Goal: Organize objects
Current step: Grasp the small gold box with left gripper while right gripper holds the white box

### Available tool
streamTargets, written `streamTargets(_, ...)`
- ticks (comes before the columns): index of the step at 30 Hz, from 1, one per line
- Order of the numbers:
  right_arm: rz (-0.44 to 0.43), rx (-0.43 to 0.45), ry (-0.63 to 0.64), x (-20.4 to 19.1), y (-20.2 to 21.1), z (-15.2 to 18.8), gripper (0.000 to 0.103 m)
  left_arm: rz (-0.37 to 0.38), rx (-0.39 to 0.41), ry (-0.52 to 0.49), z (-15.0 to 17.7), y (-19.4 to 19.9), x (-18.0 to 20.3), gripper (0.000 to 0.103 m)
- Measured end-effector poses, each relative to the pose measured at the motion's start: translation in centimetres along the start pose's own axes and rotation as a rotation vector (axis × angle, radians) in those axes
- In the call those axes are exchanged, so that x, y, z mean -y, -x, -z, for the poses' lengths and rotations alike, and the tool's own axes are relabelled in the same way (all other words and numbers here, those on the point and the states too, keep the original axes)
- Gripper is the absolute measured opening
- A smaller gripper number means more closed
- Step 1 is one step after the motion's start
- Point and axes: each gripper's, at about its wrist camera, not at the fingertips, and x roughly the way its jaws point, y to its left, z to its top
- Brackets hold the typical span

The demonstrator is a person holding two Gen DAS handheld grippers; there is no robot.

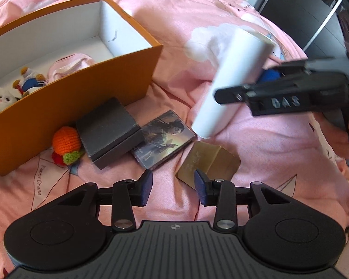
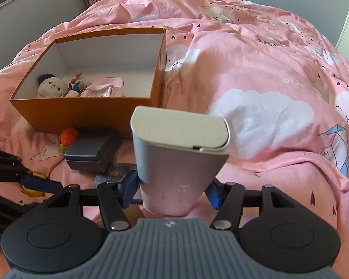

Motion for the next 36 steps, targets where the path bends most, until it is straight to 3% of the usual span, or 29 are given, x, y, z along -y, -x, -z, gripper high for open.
streamTargets(5,-0.001,0.015,-0.027,0.4,-0.9,-0.6,0.062,0.022,-0.036,-0.091,-0.2,-1.2,1.5,0.054)
streamTargets(10,-0.014,0.023,-0.043,1.0,-1.3,-0.6,0.062,0.058,-0.065,-0.096,-0.7,-2.4,2.3,0.059)
streamTargets(12,-0.021,0.026,-0.046,1.2,-1.2,-0.5,0.062,0.045,-0.083,-0.134,-0.6,-3.0,3.2,0.064)
streamTargets(22,-0.054,0.040,-0.068,2.2,-1.8,-0.3,0.062,-0.022,-0.134,-0.281,-0.5,-5.6,6.2,0.069)
streamTargets(31,-0.056,0.049,-0.071,2.4,-2.9,-0.5,0.062,-0.111,-0.135,-0.352,-0.5,-7.4,7.9,0.069)
streamTargets(36,-0.061,0.061,-0.061,2.2,-2.7,-0.3,0.062,-0.126,-0.096,-0.354,-0.3,-6.6,8.0,0.057)
